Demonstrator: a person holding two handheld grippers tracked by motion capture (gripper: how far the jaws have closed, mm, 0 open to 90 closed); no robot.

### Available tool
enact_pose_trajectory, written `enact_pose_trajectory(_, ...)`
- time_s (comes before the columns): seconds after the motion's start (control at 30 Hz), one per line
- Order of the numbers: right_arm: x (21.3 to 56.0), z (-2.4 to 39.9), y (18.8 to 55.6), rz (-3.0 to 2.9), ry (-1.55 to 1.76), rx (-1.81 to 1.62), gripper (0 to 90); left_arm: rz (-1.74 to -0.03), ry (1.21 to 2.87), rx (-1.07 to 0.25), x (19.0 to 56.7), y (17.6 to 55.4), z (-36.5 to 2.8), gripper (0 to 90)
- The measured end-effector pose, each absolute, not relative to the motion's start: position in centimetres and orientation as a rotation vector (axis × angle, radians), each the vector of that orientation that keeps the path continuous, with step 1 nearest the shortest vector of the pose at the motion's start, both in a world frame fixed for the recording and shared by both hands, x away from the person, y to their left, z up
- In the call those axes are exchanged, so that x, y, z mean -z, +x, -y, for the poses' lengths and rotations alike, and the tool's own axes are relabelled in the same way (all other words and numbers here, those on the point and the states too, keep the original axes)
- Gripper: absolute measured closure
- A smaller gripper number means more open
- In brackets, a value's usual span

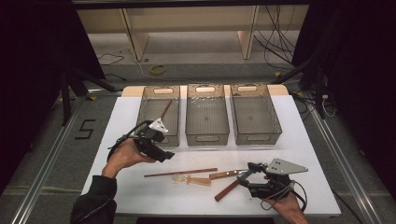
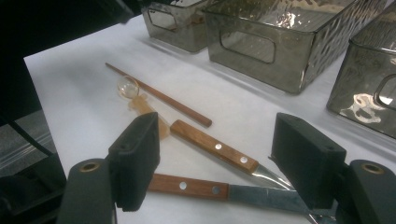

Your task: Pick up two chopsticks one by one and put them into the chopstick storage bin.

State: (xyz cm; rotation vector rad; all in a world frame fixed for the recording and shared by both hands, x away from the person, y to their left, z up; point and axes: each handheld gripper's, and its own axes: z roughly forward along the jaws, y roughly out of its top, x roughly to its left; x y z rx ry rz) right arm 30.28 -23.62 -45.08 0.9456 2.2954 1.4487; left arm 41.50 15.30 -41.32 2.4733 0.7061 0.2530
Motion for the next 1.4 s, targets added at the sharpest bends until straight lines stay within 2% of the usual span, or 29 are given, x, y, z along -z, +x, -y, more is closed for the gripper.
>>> enact_pose_trajectory(0.5,45.1,23.5,30.3,-2.305,0.945,-1.45,33.1,-0.659,2.625,-0.186,43.9,41.1,-13.8,28.0)
enact_pose_trajectory(1.13,45.2,23.6,30.4,-2.308,0.947,-1.451,33.2,-0.576,2.732,-0.029,45.9,41.1,-12.7,54.8)
enact_pose_trajectory(1.4,45.2,23.6,30.4,-2.307,0.951,-1.452,33.2,-0.55,2.765,-0.008,46.5,41.1,-12.3,60.1)
